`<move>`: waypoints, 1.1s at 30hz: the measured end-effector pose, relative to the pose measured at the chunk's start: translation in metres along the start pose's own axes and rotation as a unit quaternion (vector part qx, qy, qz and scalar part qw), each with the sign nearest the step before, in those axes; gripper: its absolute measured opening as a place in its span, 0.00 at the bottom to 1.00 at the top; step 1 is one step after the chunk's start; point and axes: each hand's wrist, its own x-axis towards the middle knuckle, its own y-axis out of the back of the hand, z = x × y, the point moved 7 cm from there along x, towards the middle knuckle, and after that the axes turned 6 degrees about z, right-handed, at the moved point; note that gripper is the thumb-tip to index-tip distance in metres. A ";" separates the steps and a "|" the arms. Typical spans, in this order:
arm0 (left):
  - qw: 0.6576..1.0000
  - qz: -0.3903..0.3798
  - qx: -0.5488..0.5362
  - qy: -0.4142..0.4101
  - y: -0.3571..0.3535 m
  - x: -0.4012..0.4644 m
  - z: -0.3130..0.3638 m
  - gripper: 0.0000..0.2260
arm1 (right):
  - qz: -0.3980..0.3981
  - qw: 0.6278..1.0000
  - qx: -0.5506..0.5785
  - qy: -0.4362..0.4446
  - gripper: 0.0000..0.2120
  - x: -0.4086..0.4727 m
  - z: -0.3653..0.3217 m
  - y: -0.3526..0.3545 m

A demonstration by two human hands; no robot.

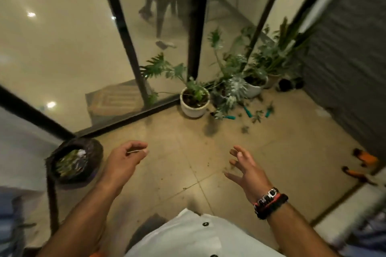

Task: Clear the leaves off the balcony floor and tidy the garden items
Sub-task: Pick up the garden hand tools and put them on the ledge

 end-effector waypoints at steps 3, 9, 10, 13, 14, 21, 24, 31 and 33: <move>0.997 -0.059 0.015 -0.036 -0.055 0.020 0.034 0.07 | 0.050 0.998 0.038 0.012 0.13 0.006 -0.016 0.044; 0.980 -0.167 0.062 -0.088 -0.159 0.066 0.099 0.07 | 0.161 0.977 0.131 0.040 0.14 0.014 -0.031 0.111; 0.977 -0.182 0.064 -0.095 -0.174 0.075 0.110 0.07 | 0.179 0.972 0.143 0.044 0.14 0.016 -0.032 0.120; 0.963 -0.234 0.068 -0.113 -0.221 0.097 0.141 0.07 | 0.239 0.953 0.183 0.046 0.14 0.018 -0.031 0.144; 0.957 -0.253 0.073 -0.124 -0.237 0.104 0.152 0.07 | 0.261 0.944 0.196 0.049 0.14 0.019 -0.031 0.152; 0.908 -0.365 0.109 -0.172 -0.342 0.142 0.213 0.07 | 0.375 0.887 0.264 0.058 0.21 0.023 -0.034 0.186; 0.892 -0.399 0.116 -0.177 -0.393 0.144 0.232 0.07 | 0.403 0.863 0.301 0.056 0.12 0.033 -0.032 0.211; 0.884 -0.421 0.094 -0.178 -0.520 0.123 0.260 0.07 | 0.446 0.842 0.297 0.070 0.12 0.069 -0.052 0.302; 0.877 -0.433 0.109 -0.178 -0.558 0.116 0.264 0.07 | 0.453 0.840 0.292 0.063 0.12 0.080 -0.059 0.333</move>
